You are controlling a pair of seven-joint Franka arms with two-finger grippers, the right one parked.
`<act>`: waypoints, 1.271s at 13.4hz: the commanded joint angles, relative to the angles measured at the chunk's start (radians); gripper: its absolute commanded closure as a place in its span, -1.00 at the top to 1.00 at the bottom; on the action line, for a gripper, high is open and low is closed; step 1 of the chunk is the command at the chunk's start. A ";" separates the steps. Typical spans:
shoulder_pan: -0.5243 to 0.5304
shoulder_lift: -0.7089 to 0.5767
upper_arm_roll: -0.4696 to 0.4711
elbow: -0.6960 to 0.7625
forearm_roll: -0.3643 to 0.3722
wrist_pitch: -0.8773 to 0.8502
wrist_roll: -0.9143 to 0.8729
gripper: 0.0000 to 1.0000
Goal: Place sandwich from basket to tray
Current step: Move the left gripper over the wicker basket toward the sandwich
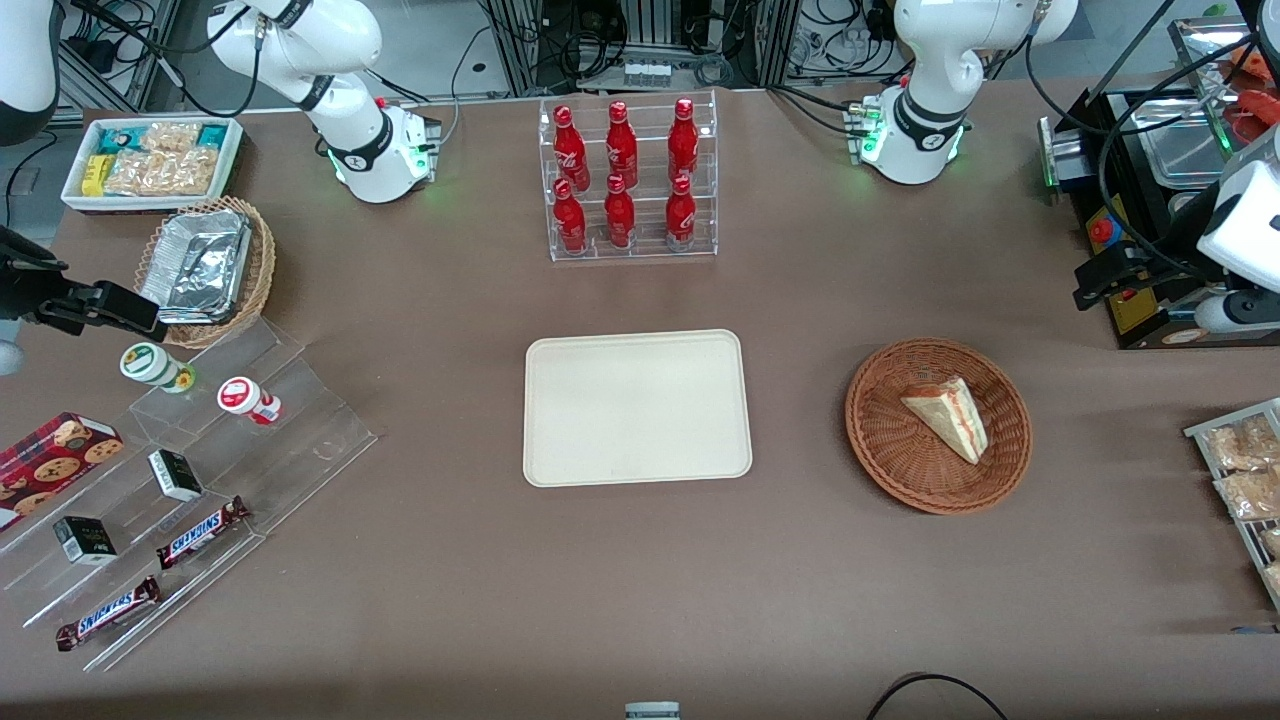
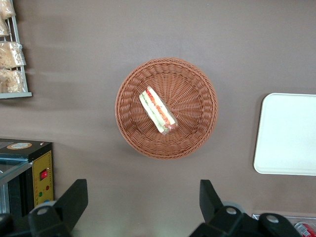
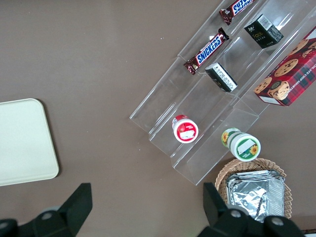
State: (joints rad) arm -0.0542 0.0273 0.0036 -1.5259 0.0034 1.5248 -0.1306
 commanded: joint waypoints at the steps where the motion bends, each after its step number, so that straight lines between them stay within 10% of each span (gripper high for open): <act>1: -0.010 0.011 0.010 0.015 0.001 0.000 0.014 1.00; 7: -0.018 0.036 0.010 -0.167 0.018 0.170 -0.013 1.00; 17: -0.021 -0.012 -0.028 -0.618 0.020 0.693 -0.569 1.00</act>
State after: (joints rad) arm -0.0646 0.0539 -0.0224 -2.0596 0.0058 2.1629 -0.6212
